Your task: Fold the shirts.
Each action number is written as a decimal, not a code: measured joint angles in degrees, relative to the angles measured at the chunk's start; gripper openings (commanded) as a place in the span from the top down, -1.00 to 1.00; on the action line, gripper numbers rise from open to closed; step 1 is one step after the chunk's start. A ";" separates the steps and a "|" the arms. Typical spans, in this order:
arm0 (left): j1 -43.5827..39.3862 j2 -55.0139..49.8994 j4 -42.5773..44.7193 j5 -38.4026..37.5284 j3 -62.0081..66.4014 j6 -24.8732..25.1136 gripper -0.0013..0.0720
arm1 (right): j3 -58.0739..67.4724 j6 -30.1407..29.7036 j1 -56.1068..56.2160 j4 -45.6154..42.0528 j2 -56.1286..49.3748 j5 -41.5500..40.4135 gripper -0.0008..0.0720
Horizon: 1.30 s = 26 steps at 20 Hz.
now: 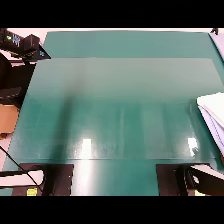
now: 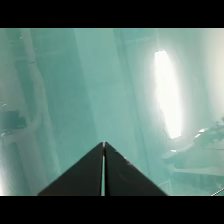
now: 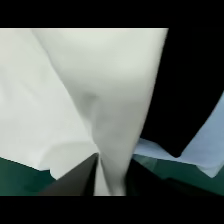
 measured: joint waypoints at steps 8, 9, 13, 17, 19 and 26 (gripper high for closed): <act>-0.09 0.00 -0.07 0.37 0.00 0.17 0.89 | 4.00 5.29 2.23 -11.80 -3.56 -1.22 -1.00; 0.00 0.00 0.00 0.42 0.00 0.31 0.89 | 6.67 5.68 2.95 -12.76 -4.11 -1.62 -1.00; -0.07 0.00 -1.18 1.90 0.00 1.31 0.89 | 24.63 7.04 7.74 -15.74 -9.22 1.49 -0.97; -0.07 0.00 -5.62 2.95 0.00 3.17 0.89 | 43.80 7.34 18.88 -6.56 -15.98 2.75 0.27; -0.04 0.00 -8.66 3.34 0.00 4.07 0.90 | 46.60 7.43 27.41 2.36 -17.16 1.55 0.67; -3.43 0.92 -15.56 4.44 0.00 7.23 0.90 | 38.51 -3.45 66.12 18.16 -14.88 -5.25 0.92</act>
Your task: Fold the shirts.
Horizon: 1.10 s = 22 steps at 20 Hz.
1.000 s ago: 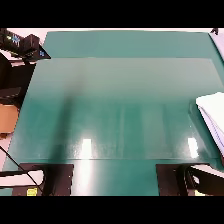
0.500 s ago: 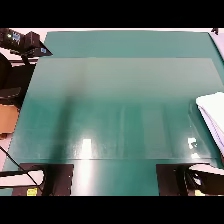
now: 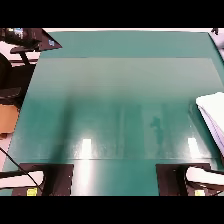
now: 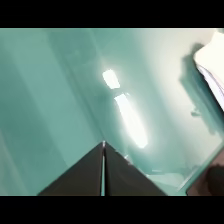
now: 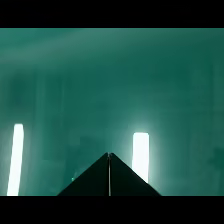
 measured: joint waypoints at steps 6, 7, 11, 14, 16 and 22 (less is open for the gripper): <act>-8.11 2.01 1.64 1.29 -2.99 2.05 0.90 | -6.97 -6.88 28.22 3.10 0.20 -5.09 0.92; -8.85 3.23 1.57 1.86 -4.57 2.29 0.90 | -8.44 -7.63 29.83 4.76 0.59 -5.40 0.92; -9.90 10.25 2.34 7.45 -17.49 3.93 0.90 | -12.55 -10.54 32.37 9.38 0.83 -5.35 0.92; -10.08 15.67 2.80 12.13 -28.92 4.98 0.89 | -13.75 -11.56 32.96 10.95 0.92 -5.16 0.92; -10.38 17.46 2.58 12.52 -33.48 5.38 0.89 | -14.12 -11.93 33.31 11.41 0.94 -4.85 0.92; -10.38 19.17 2.60 13.27 -37.86 5.77 0.89 | -14.43 -12.20 33.29 11.67 0.96 -5.29 0.92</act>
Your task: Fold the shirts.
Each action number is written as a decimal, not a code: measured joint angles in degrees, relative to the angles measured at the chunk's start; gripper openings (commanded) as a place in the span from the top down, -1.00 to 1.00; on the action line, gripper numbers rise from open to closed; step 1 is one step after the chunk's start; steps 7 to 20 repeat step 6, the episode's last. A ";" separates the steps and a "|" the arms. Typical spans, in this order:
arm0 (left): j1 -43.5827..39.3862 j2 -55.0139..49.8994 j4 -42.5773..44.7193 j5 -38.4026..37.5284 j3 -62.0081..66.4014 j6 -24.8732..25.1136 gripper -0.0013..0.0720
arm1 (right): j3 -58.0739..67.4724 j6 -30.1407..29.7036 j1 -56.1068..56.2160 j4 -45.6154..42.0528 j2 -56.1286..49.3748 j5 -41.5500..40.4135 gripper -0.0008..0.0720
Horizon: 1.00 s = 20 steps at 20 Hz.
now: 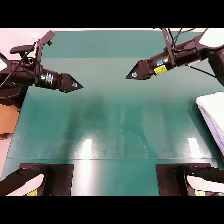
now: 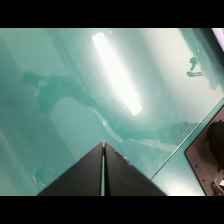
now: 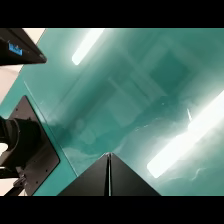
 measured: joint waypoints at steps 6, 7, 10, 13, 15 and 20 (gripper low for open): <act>-0.04 0.22 -0.02 0.37 -0.63 0.09 0.89 | 0.00 -0.09 0.09 0.09 0.00 -0.17 0.92; -0.04 0.22 -0.02 0.37 -0.63 0.09 0.89 | 0.00 -0.09 0.09 0.09 0.00 -0.17 0.92; -0.04 0.22 -0.02 0.37 -0.63 0.09 0.89 | 0.00 -0.09 0.09 0.09 0.00 -0.17 0.92; -0.04 0.22 -0.02 0.37 -0.63 0.09 0.89 | 0.00 -0.09 0.09 0.09 0.00 -0.17 0.92; -0.04 0.22 -0.02 0.37 -0.63 0.09 0.89 | 0.00 -0.09 0.09 0.09 0.00 -0.17 0.92; -0.04 0.22 -0.02 0.37 -0.63 0.09 0.89 | 0.00 -0.09 0.09 0.09 0.00 -0.17 0.92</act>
